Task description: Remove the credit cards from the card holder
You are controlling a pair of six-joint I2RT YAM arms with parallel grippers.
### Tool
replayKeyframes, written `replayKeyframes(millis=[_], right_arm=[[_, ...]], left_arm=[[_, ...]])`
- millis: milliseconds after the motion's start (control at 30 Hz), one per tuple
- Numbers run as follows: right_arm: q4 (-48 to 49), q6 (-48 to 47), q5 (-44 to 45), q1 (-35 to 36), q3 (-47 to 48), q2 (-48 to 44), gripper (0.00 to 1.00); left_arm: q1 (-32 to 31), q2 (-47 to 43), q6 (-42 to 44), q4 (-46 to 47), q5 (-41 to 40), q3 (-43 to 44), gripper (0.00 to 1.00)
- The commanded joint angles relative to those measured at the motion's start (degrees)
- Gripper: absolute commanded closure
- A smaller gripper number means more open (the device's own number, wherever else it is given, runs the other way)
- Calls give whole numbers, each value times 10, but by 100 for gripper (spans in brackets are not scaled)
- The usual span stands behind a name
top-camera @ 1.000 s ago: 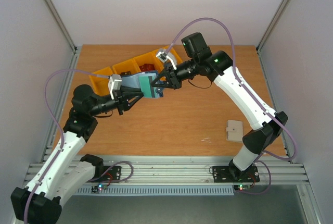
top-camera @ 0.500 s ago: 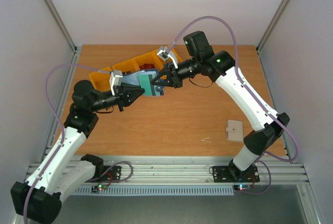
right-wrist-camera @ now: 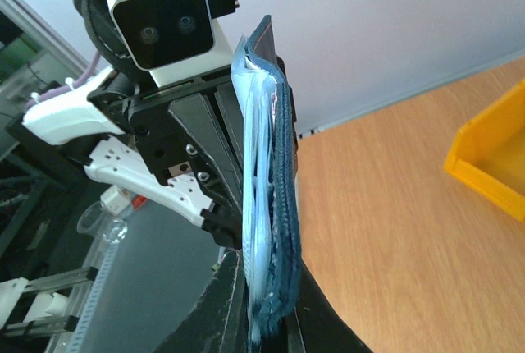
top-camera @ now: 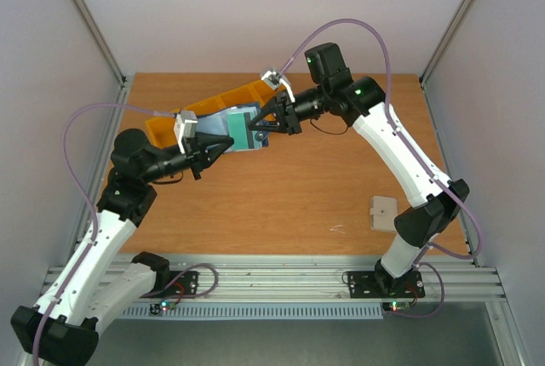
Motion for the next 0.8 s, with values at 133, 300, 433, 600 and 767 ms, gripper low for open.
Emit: replayKeyframes(millis=[133, 300, 433, 600, 767], right_arm=[[-45, -9, -104, -26, 76, 48, 91], [-43, 7, -132, -25, 80, 67, 85], [-30, 12, -125, -25, 56, 59, 75], [-27, 12, -122, -25, 17, 30, 63], [-34, 0, -103, -26, -14, -3, 69]], left_arm=[[0, 26, 26, 77, 11, 41, 100], [0, 25, 4, 110, 2, 18, 100], [0, 16, -13, 114, -6, 5, 100], [4, 5, -22, 121, -6, -6, 100], [8, -1, -40, 130, 4, -14, 100]])
